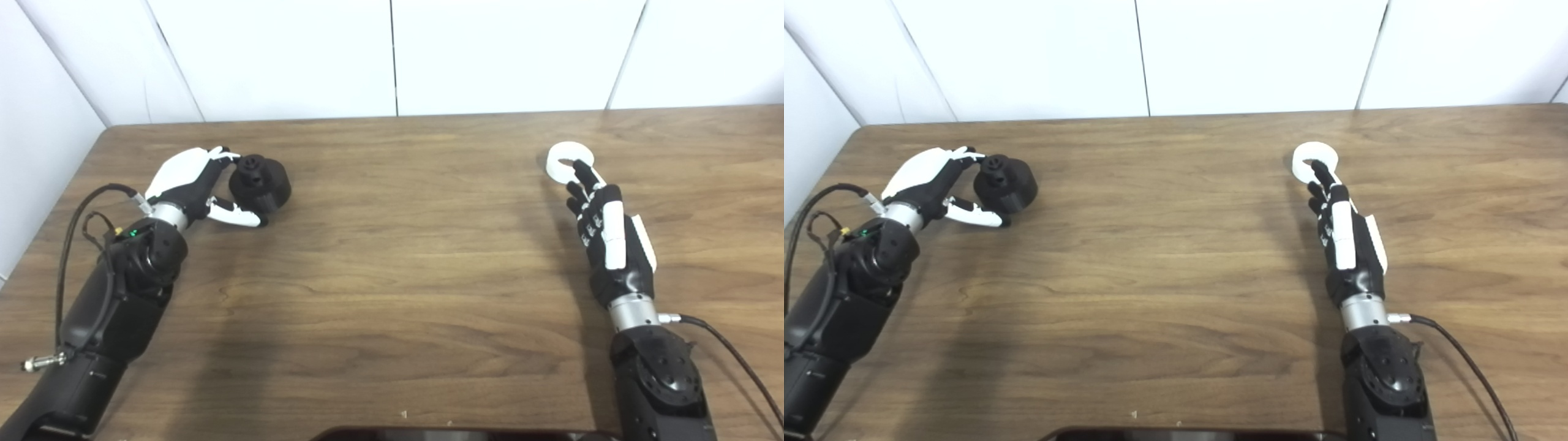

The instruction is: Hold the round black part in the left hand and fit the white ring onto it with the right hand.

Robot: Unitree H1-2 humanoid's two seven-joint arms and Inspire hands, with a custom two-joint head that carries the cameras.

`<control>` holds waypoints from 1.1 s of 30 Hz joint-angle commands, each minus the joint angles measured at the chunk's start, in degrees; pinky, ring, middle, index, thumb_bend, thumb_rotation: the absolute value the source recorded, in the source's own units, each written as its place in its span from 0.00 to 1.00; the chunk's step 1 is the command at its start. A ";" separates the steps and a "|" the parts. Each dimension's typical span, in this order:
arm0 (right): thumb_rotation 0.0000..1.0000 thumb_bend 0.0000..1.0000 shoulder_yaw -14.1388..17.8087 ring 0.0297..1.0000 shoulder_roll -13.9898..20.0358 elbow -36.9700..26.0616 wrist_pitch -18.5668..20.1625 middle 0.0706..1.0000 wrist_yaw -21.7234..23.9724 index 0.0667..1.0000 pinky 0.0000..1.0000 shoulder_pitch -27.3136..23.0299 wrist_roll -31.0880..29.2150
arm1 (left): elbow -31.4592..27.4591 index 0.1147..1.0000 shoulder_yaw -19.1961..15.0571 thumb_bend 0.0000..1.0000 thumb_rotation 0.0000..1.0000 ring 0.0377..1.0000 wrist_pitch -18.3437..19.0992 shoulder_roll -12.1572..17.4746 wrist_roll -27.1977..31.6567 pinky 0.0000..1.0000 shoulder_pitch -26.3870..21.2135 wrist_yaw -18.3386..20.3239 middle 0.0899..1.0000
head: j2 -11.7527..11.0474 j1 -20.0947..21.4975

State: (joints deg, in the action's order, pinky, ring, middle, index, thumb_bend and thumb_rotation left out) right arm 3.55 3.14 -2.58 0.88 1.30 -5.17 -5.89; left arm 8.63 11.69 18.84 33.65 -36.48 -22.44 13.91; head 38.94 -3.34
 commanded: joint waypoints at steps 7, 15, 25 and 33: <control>1.00 0.66 0.10 0.96 0.95 0.25 -2.46 0.97 0.84 0.92 1.00 0.45 0.08 | 0.09 0.80 0.03 1.00 0.35 1.00 -1.04 0.99 -1.22 1.00 -2.94 -0.81 0.99 | -0.06 0.03; 1.00 0.66 0.17 0.95 0.68 0.18 -2.28 0.97 0.51 0.91 1.00 0.57 0.26 | 0.52 0.79 0.21 0.98 0.36 1.00 -1.91 1.12 -1.78 1.00 -3.05 -1.04 0.99 | 0.05 0.22; 1.00 0.67 0.14 0.95 0.51 0.03 -2.23 0.96 0.47 0.91 1.00 0.69 0.25 | 1.15 0.78 0.41 0.95 0.34 1.00 -2.32 1.26 -1.96 1.00 -3.35 -0.81 0.99 | 0.33 0.33; 1.00 0.68 0.17 0.96 0.58 -0.03 -2.04 0.97 0.65 0.91 1.00 0.85 -0.03 | 0.83 0.74 0.29 0.92 0.32 1.00 -2.66 1.27 -1.79 1.00 -3.15 -0.89 0.98 | 0.50 0.37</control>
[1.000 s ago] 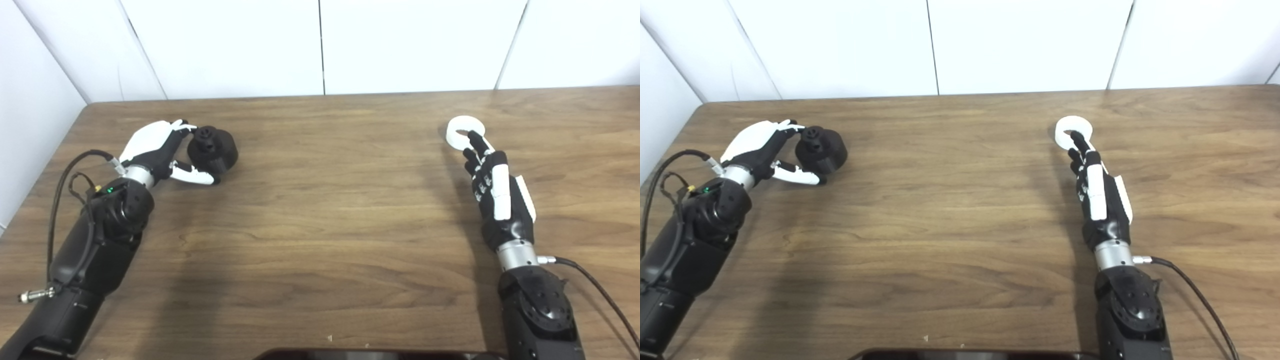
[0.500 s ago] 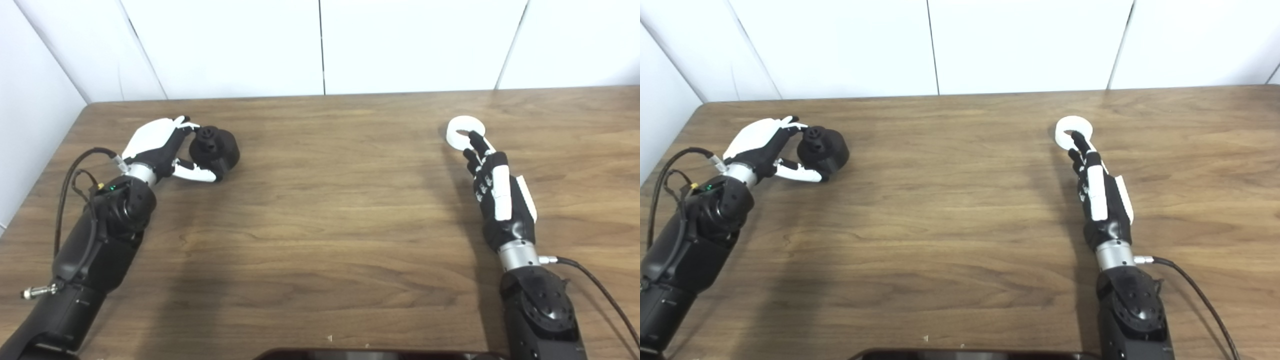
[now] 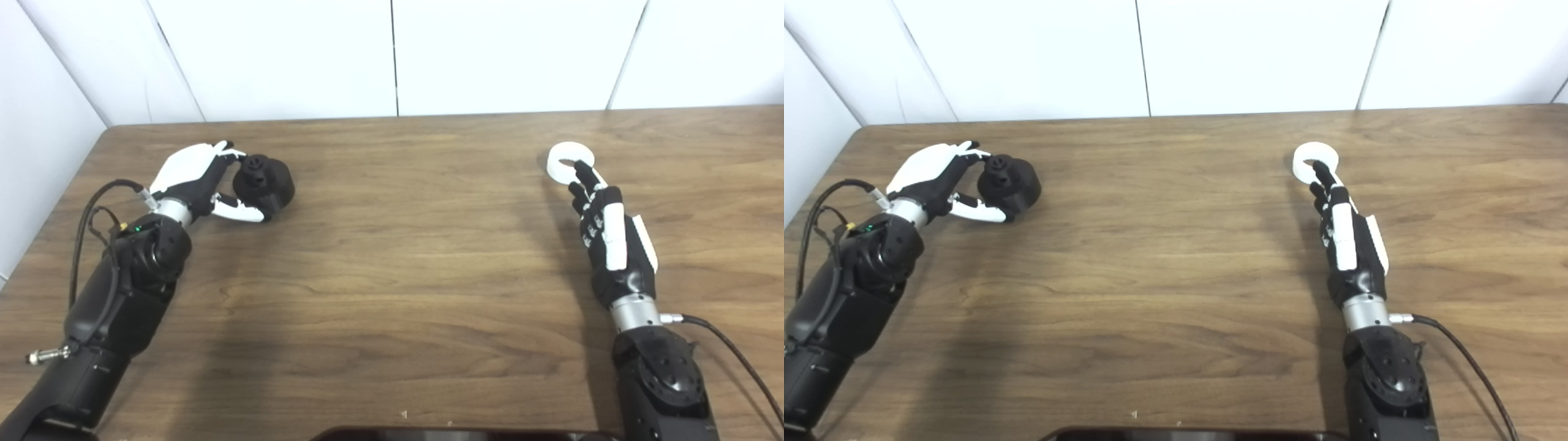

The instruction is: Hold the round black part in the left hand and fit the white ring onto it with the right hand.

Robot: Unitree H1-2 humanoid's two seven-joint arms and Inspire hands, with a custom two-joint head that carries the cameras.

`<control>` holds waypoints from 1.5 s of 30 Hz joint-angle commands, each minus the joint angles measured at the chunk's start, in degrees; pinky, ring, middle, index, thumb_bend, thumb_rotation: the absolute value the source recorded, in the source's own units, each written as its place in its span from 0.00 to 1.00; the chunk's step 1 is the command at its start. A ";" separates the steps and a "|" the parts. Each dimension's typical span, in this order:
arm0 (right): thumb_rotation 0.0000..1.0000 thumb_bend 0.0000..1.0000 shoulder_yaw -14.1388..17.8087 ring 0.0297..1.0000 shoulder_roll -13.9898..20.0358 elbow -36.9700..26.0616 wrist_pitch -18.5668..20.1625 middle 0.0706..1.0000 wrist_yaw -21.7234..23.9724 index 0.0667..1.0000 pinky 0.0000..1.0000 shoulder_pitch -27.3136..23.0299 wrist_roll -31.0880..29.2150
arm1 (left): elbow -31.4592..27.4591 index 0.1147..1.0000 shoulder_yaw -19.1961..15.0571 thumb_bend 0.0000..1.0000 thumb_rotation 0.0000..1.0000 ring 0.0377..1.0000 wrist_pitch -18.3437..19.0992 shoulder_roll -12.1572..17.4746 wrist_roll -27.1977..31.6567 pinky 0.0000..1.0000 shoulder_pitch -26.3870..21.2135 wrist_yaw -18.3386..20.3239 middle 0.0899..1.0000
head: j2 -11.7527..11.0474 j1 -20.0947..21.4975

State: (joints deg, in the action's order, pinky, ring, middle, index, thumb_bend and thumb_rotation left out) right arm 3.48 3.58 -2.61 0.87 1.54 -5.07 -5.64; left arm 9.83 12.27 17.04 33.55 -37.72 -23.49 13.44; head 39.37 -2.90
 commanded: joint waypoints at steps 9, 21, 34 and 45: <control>1.00 0.67 0.15 0.95 0.28 -0.14 -1.74 0.97 0.42 0.91 1.00 0.93 -0.05 | -0.86 0.69 -0.64 0.88 0.34 1.00 -1.51 1.13 -0.16 1.00 -1.39 -1.17 0.98 | 0.30 -0.22; 1.00 0.67 -0.29 0.96 0.86 0.26 -1.43 0.96 0.70 0.92 1.00 0.77 0.45 | -0.90 0.63 -1.24 0.80 0.26 1.00 -2.53 0.36 -0.12 1.00 -0.66 -2.81 0.96 | 0.37 -0.54; 1.00 0.67 -0.84 0.96 1.18 0.30 -0.34 0.96 0.44 0.92 1.00 0.06 1.14 | -3.36 0.63 -1.80 0.81 0.29 1.00 -3.49 -0.11 0.28 1.00 1.18 -3.23 0.95 | 0.27 -0.78; 1.00 0.67 -1.27 0.96 1.51 0.89 -0.85 0.95 0.89 0.92 1.00 -0.42 1.55 | -7.50 0.62 -2.15 0.83 0.27 1.00 -3.86 -1.50 0.35 1.00 3.64 -3.56 0.95 | 0.19 -0.36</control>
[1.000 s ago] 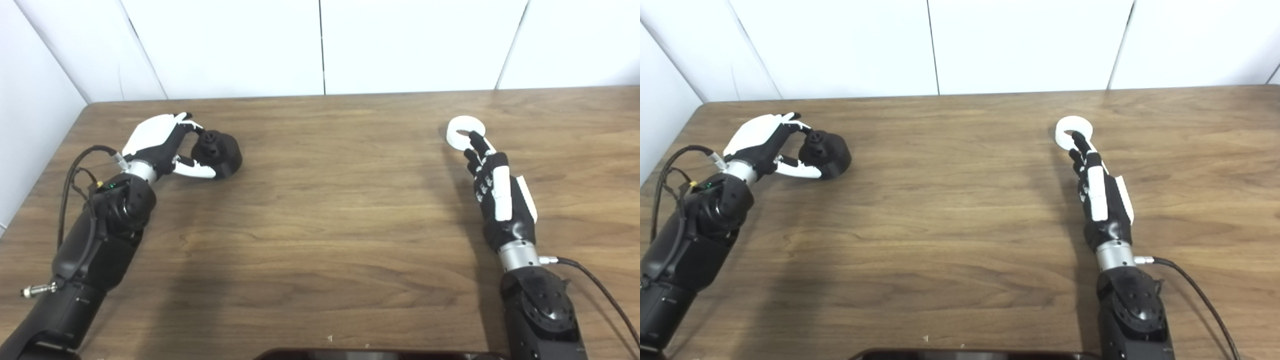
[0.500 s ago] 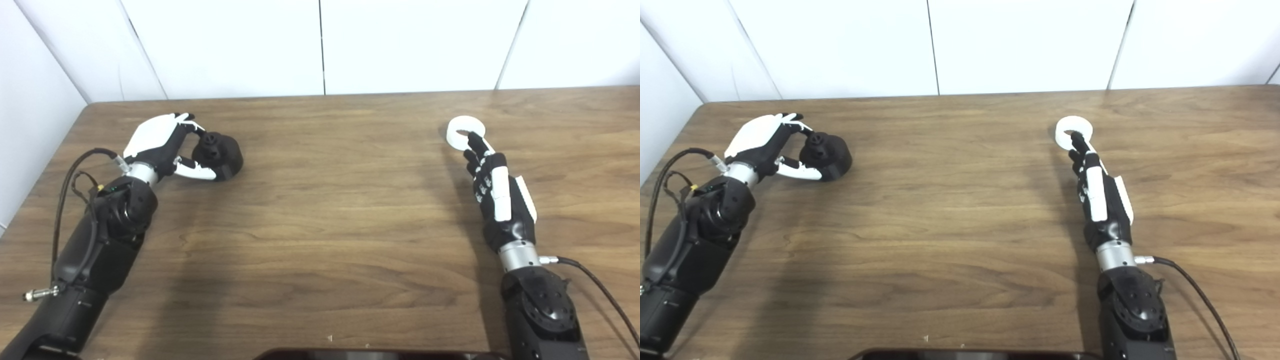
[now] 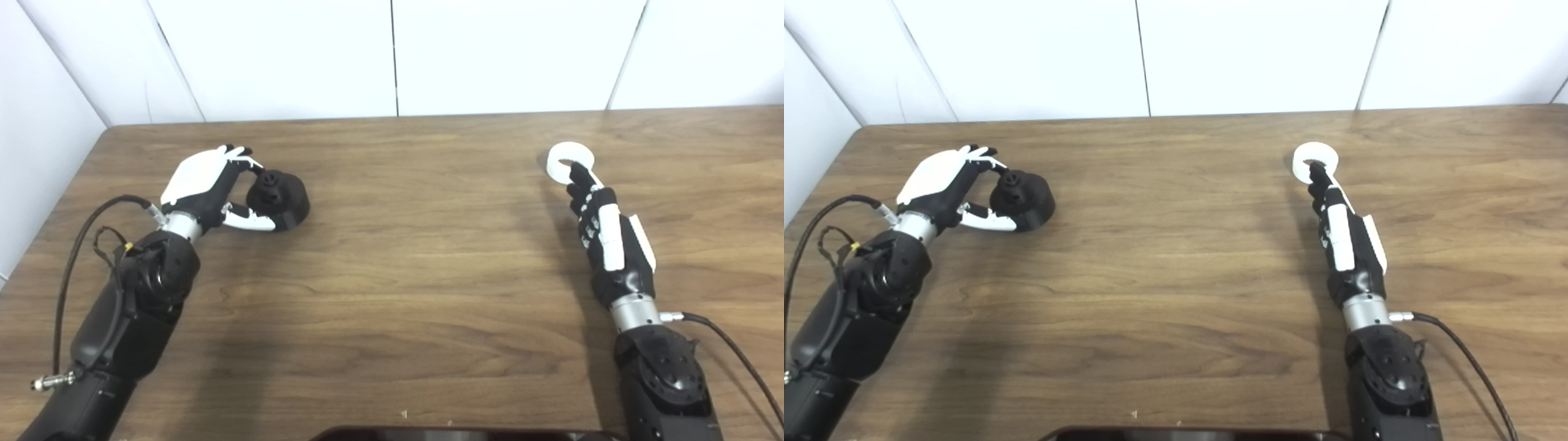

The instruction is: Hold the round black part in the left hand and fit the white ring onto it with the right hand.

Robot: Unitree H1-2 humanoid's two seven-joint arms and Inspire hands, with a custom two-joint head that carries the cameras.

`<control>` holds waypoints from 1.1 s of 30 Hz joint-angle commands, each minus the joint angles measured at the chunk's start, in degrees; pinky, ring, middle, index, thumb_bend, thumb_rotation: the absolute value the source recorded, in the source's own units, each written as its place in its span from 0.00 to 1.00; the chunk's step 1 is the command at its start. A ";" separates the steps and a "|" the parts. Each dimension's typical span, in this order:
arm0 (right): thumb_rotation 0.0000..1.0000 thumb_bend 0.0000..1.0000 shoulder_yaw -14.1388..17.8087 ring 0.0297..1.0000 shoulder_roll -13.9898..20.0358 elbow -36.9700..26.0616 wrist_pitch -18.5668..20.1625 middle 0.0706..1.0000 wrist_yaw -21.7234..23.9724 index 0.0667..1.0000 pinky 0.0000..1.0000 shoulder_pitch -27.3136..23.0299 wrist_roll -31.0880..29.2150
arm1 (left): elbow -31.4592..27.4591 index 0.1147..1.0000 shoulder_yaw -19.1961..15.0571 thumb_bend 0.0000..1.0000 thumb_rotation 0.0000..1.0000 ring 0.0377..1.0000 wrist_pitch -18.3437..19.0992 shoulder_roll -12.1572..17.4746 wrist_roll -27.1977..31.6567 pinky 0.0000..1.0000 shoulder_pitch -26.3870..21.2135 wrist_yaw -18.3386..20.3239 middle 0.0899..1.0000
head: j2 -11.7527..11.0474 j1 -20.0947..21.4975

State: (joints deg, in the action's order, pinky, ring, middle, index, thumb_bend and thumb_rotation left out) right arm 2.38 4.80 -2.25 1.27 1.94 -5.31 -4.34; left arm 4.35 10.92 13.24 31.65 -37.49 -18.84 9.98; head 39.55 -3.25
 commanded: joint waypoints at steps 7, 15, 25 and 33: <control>1.00 0.69 -0.16 0.96 0.40 0.33 -0.88 0.95 0.62 0.93 1.00 -0.02 0.34 | -6.58 0.61 -0.70 0.83 0.30 1.00 1.25 -0.76 -0.16 1.00 0.86 1.51 0.95 | 0.06 -0.27; 1.00 0.68 -0.53 0.97 0.24 0.48 -1.22 0.96 0.81 0.93 1.00 0.10 0.65 | -12.28 0.61 0.45 0.82 0.29 1.00 3.22 -1.90 -2.11 1.00 2.87 4.23 0.95 | 0.23 -0.31; 1.00 0.68 -0.75 0.96 0.25 -0.01 -1.19 0.96 0.76 0.94 1.00 0.39 1.33 | -14.88 0.60 2.83 0.82 0.28 1.00 2.64 -5.09 -3.22 1.00 3.73 5.78 0.94 | 0.56 0.18; 1.00 0.70 -1.05 0.97 0.00 -0.57 -1.08 0.96 0.47 0.94 1.00 0.94 1.98 | -15.75 0.60 4.35 0.83 0.26 1.00 1.38 -7.46 -3.63 1.00 4.68 5.74 0.94 | 0.88 0.40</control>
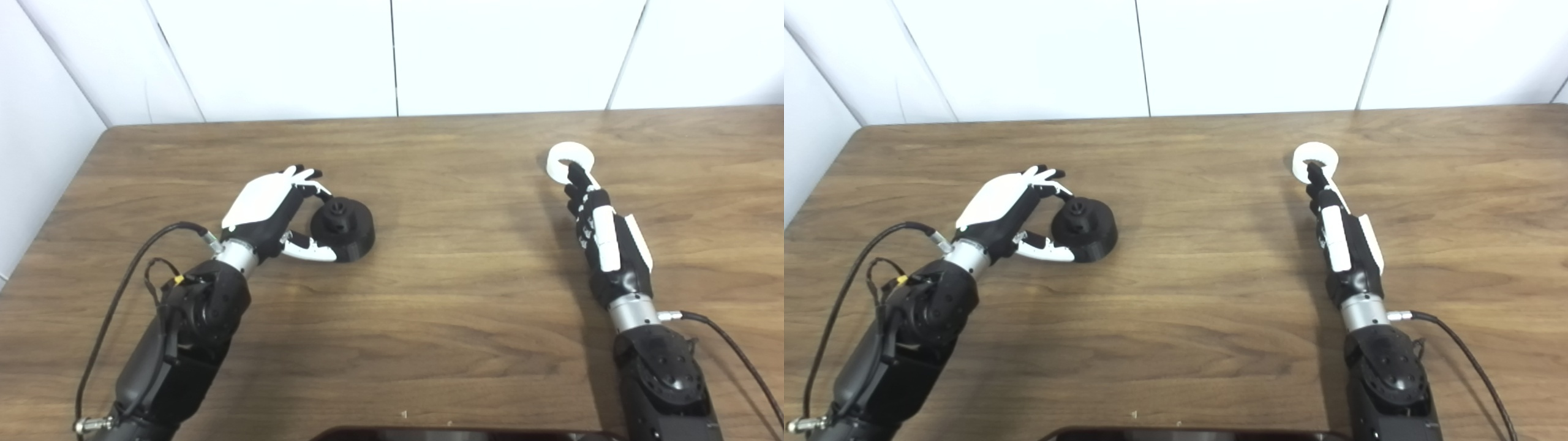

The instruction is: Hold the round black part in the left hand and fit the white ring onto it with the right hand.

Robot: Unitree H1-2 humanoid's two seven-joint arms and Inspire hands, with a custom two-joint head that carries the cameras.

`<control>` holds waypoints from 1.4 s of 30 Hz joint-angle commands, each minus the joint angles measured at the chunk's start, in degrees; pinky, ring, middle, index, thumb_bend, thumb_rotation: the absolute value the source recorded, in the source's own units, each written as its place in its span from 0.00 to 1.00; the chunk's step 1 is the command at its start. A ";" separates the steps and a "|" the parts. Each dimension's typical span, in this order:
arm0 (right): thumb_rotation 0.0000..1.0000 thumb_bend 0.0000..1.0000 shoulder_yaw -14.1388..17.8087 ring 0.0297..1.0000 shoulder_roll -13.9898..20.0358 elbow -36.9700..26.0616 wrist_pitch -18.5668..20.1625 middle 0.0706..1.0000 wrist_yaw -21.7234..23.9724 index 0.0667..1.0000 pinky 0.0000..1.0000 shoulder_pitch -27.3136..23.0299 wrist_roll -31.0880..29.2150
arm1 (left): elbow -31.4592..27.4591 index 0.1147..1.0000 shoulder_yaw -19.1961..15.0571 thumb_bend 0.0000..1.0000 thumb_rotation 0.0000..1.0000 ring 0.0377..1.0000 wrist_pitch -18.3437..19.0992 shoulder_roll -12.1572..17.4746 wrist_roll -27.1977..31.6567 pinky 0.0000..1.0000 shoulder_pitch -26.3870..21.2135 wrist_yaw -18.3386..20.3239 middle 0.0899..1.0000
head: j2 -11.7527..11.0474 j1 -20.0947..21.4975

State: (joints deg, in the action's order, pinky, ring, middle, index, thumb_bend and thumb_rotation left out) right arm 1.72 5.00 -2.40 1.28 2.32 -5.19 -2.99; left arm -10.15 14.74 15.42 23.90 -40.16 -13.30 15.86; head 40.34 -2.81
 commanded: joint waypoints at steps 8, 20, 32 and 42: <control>1.00 0.69 -0.43 0.97 -0.64 -0.90 -0.89 0.96 0.09 0.94 1.00 1.15 0.51 | -2.58 0.59 2.51 0.84 0.26 1.00 0.30 -1.96 -3.20 1.00 -0.07 1.31 0.94 | 0.46 0.11; 1.00 0.70 -0.38 0.97 -1.00 -1.58 -0.25 0.96 -0.42 0.94 1.00 1.50 1.22 | -3.19 0.57 4.51 0.86 0.25 1.00 -1.80 -5.34 -4.26 1.00 1.96 -0.14 0.93 | 0.88 0.46; 1.00 0.70 -0.33 0.98 -1.14 -1.86 -0.04 0.96 -0.33 0.94 1.00 1.48 1.05 | -4.94 0.58 7.47 0.85 0.28 1.00 -2.44 -8.60 -5.82 1.00 4.55 0.49 0.93 | 1.18 0.78; 1.00 0.70 -0.38 0.98 -1.41 -1.99 0.12 0.96 -0.34 0.95 1.00 1.46 0.93 | -4.38 0.58 10.87 0.87 0.27 1.00 -5.08 -10.81 -6.75 1.00 6.73 -1.25 0.93 | 1.33 0.79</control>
State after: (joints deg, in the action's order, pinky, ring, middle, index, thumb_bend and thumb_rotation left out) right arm 1.53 4.32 -3.67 1.82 1.99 -4.12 -1.65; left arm -14.70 24.44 10.56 12.71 -45.52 -7.64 13.36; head 41.66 -2.02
